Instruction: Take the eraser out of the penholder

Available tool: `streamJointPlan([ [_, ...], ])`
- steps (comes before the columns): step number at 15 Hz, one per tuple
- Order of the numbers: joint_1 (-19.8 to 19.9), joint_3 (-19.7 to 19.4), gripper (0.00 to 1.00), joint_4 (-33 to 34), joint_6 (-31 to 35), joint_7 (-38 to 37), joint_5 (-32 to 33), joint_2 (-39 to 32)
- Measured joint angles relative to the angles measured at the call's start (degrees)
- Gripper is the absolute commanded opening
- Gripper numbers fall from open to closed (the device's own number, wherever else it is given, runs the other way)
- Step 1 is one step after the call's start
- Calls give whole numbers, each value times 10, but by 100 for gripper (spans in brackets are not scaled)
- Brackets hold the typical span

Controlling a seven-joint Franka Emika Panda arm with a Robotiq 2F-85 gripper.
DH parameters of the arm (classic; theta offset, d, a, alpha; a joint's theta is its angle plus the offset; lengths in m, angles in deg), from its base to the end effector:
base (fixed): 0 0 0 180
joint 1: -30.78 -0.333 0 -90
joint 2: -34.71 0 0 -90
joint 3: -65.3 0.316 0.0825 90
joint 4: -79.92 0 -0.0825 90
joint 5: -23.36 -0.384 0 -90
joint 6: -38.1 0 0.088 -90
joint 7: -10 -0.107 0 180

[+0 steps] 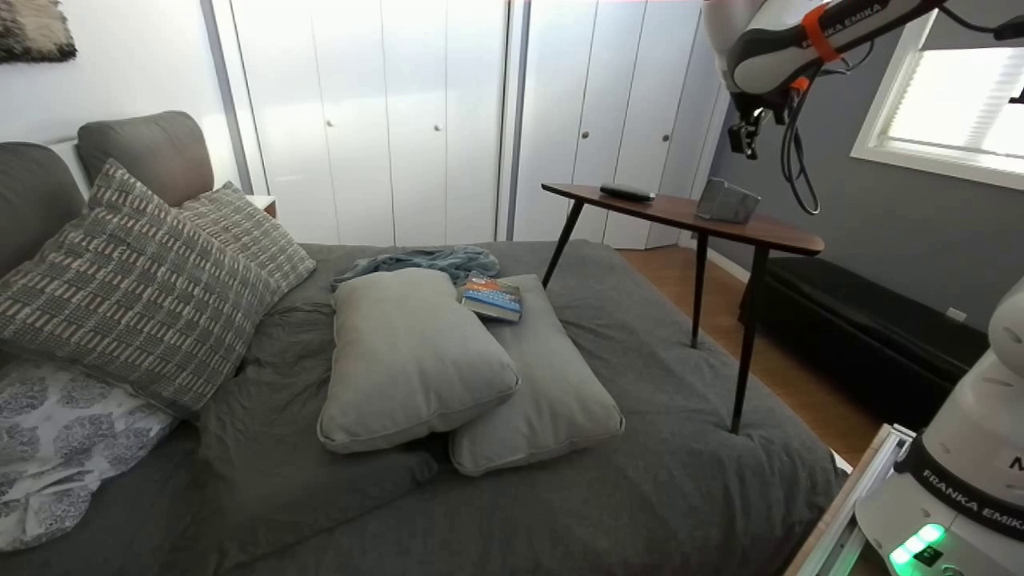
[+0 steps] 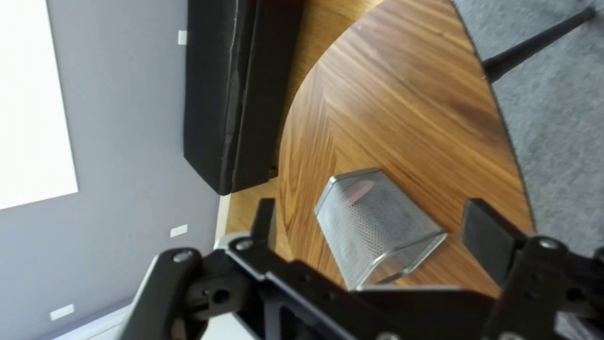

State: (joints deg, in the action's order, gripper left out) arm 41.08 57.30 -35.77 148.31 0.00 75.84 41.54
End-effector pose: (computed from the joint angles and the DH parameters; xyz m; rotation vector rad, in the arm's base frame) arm 0.4887 -0.2230 0.5300 2.2906 -0.1918 -0.0458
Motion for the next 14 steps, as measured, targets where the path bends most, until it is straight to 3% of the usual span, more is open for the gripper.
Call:
streamJointPlan([
  [5,12,-29,100,98,68,-14,17,-109],
  [9,5,-28,100,168,66,-31,17,-184],
  [14,-1,-29,100,211,25,-63,17,-244],
])
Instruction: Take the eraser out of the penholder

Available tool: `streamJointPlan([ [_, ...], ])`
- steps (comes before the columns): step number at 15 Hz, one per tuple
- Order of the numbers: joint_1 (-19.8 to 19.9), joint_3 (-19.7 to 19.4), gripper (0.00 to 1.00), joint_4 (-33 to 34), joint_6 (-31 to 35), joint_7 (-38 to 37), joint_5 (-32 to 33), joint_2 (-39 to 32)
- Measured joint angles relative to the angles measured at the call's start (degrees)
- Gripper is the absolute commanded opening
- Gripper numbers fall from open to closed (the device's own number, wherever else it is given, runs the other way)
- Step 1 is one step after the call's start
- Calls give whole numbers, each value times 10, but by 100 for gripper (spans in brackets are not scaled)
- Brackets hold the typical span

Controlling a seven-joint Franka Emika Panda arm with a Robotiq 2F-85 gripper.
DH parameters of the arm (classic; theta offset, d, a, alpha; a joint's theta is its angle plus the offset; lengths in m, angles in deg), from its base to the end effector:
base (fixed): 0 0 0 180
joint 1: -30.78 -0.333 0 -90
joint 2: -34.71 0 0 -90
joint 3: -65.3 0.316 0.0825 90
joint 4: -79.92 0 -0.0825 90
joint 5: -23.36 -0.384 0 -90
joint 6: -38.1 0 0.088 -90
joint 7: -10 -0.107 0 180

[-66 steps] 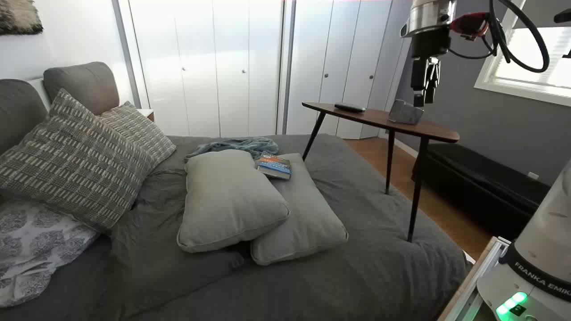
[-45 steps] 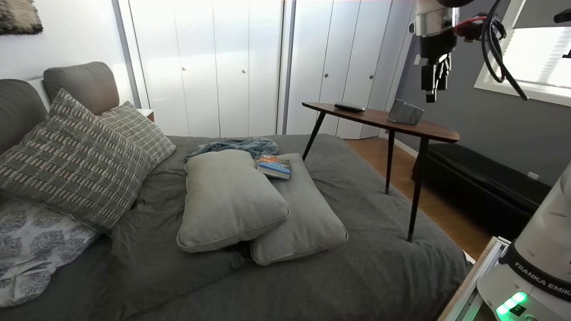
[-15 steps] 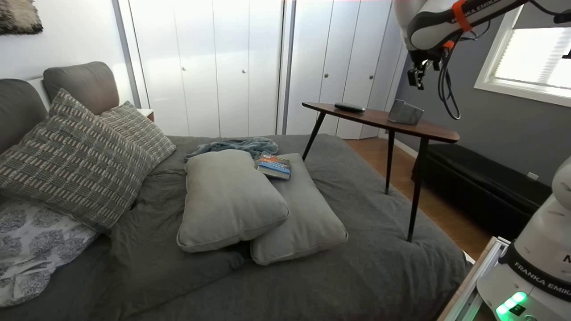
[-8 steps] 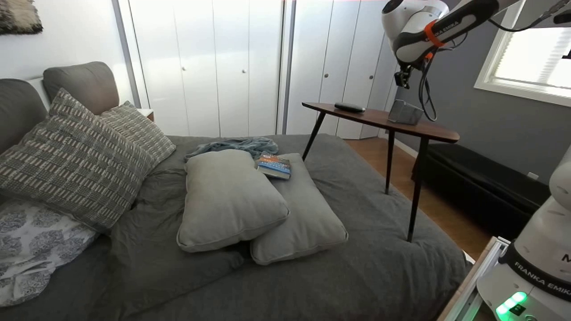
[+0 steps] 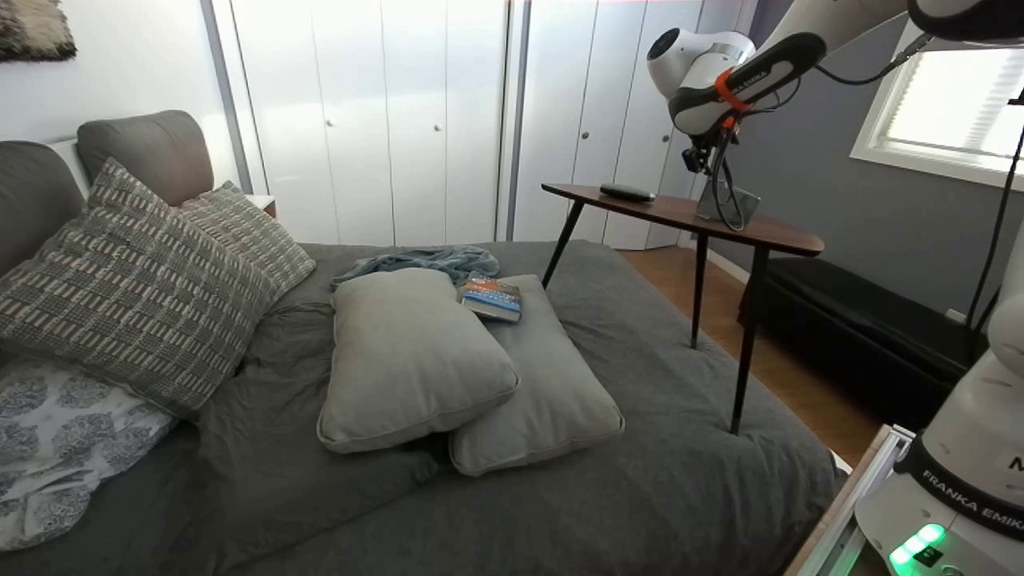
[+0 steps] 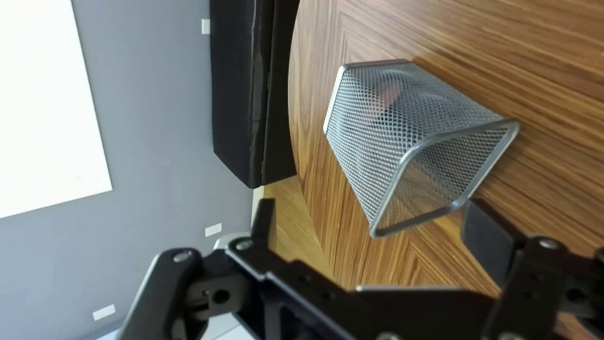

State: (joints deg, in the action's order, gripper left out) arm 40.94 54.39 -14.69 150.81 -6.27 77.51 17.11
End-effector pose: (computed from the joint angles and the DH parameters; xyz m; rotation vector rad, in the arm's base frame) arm 0.6014 -0.2737 0.4653 2.1985 -0.2809 -0.0384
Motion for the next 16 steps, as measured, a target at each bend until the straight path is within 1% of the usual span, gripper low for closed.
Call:
streamJointPlan([
  [4,2,-8,100,23,-35,-7,0,-35],
  [8,2,-13,100,65,-71,-7,0,-77],
  [9,2,-14,96,74,-81,-7,0,-86],
  [10,2,-15,91,82,-91,-6,0,-95],
  [11,2,-15,77,89,-99,-6,0,-102],
  [13,4,-16,60,100,-109,-6,0,-116],
  [15,7,-18,45,109,-116,-5,0,-128],
  [16,9,-19,39,113,-118,-5,0,-132],
])
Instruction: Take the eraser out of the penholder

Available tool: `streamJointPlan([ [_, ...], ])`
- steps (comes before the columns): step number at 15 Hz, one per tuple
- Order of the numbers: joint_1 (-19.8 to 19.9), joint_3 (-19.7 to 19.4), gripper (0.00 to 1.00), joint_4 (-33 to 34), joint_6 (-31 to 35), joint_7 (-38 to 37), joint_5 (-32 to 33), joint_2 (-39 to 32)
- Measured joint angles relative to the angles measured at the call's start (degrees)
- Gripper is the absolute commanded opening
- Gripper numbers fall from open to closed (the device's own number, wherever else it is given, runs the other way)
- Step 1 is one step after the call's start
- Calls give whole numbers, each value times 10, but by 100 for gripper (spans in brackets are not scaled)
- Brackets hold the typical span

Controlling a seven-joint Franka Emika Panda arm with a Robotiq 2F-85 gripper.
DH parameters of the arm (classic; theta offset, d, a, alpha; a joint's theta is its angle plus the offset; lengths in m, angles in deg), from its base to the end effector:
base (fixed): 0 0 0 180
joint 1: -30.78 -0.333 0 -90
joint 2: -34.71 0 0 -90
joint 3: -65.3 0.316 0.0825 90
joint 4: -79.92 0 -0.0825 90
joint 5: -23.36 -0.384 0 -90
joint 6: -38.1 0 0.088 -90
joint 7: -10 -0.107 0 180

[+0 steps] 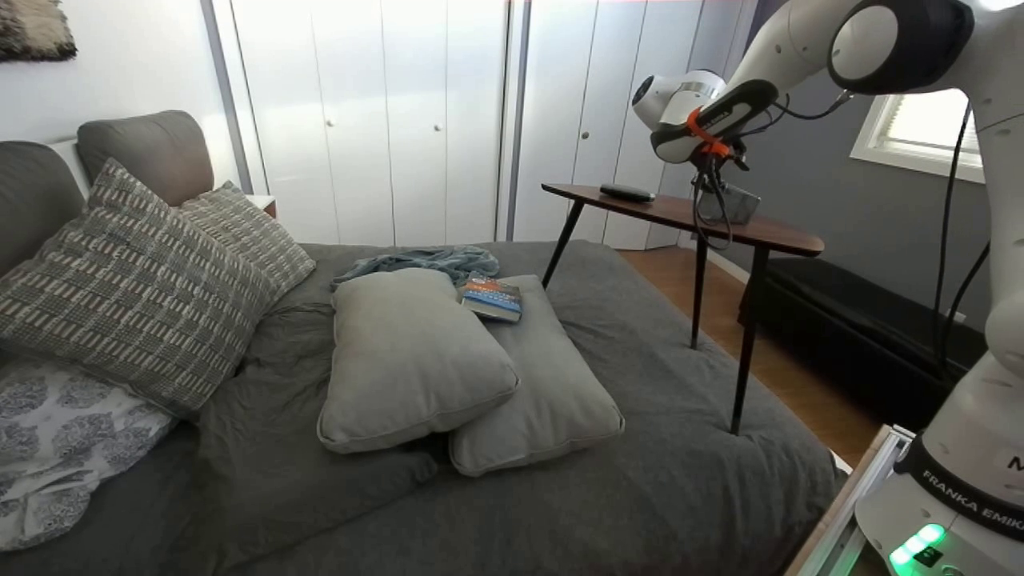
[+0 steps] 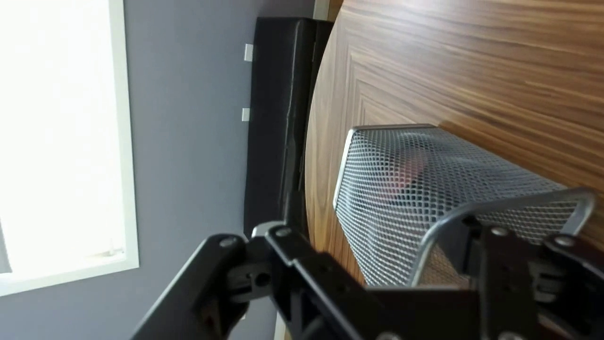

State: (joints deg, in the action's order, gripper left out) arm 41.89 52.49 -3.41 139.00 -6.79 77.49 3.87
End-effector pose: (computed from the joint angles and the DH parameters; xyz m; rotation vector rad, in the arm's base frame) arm 0.6171 -0.3203 0.4045 2.0815 -0.4023 -0.3126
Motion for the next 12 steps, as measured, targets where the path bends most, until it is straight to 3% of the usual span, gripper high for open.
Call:
streamJointPlan([
  [6,9,-6,1,12,0,6,0,-7],
  [12,-2,-6,2,27,2,20,3,-6],
])
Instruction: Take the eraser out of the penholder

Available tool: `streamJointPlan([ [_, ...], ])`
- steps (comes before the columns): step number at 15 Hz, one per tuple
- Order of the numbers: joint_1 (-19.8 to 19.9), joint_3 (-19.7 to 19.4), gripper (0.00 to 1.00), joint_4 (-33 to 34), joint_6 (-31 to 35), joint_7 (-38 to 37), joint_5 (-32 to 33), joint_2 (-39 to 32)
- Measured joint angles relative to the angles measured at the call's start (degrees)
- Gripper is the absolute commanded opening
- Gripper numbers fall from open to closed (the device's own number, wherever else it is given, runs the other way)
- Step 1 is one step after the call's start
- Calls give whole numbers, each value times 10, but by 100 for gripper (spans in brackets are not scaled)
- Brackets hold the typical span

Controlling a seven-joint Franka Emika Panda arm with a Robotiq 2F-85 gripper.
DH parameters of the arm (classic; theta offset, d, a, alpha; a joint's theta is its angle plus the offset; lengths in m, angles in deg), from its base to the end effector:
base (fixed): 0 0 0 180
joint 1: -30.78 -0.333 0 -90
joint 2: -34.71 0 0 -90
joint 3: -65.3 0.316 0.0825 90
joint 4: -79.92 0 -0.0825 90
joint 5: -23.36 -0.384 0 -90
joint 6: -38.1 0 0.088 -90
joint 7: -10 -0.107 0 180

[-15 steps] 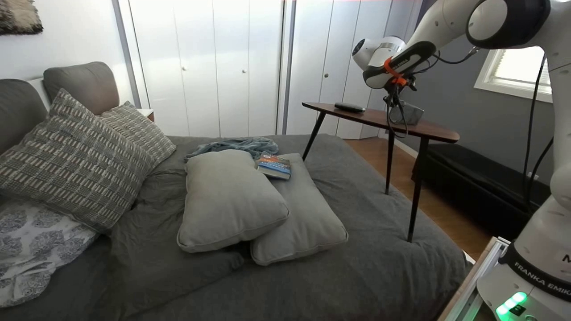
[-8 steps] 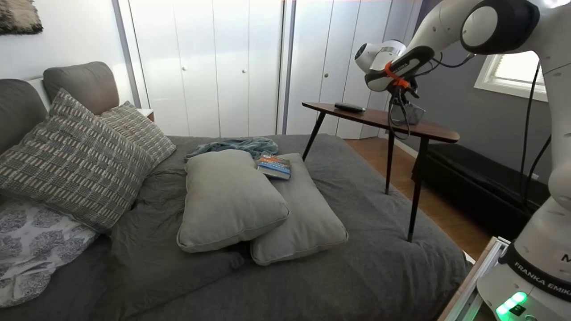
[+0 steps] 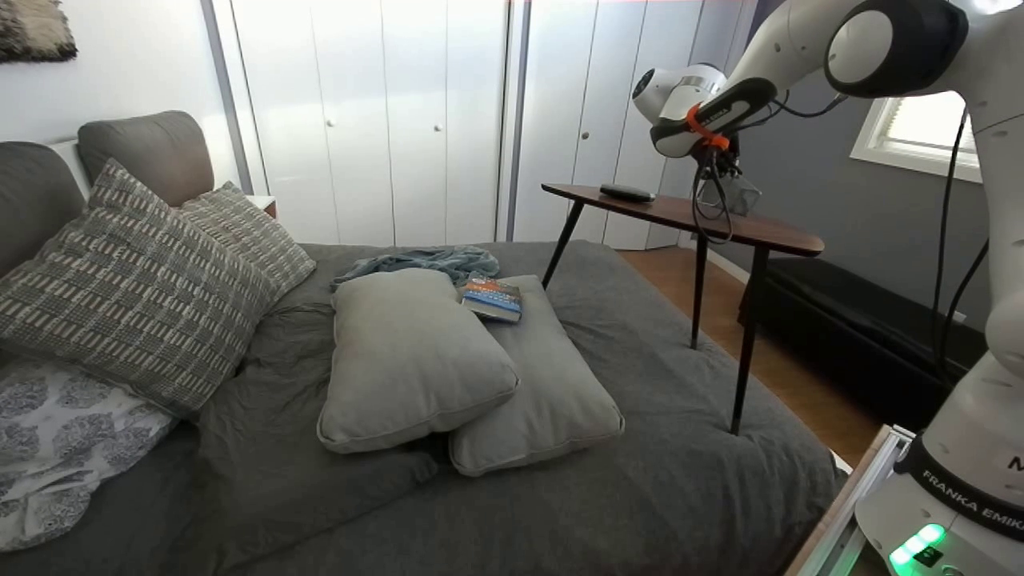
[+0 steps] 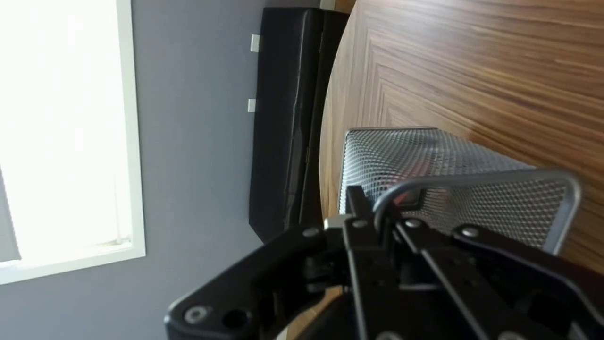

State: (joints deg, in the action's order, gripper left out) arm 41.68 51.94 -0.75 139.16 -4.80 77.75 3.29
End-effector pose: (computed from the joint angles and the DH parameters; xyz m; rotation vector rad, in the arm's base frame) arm 0.6247 -0.3235 0.4205 2.0747 -0.3823 -0.2919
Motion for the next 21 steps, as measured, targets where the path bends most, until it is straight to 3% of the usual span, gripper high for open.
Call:
streamJointPlan([
  [4,-15,1,2,4,2,19,26,7],
  [11,-57,10,2,4,1,79,137,37],
  [21,-81,24,2,-12,-15,85,280,46],
])
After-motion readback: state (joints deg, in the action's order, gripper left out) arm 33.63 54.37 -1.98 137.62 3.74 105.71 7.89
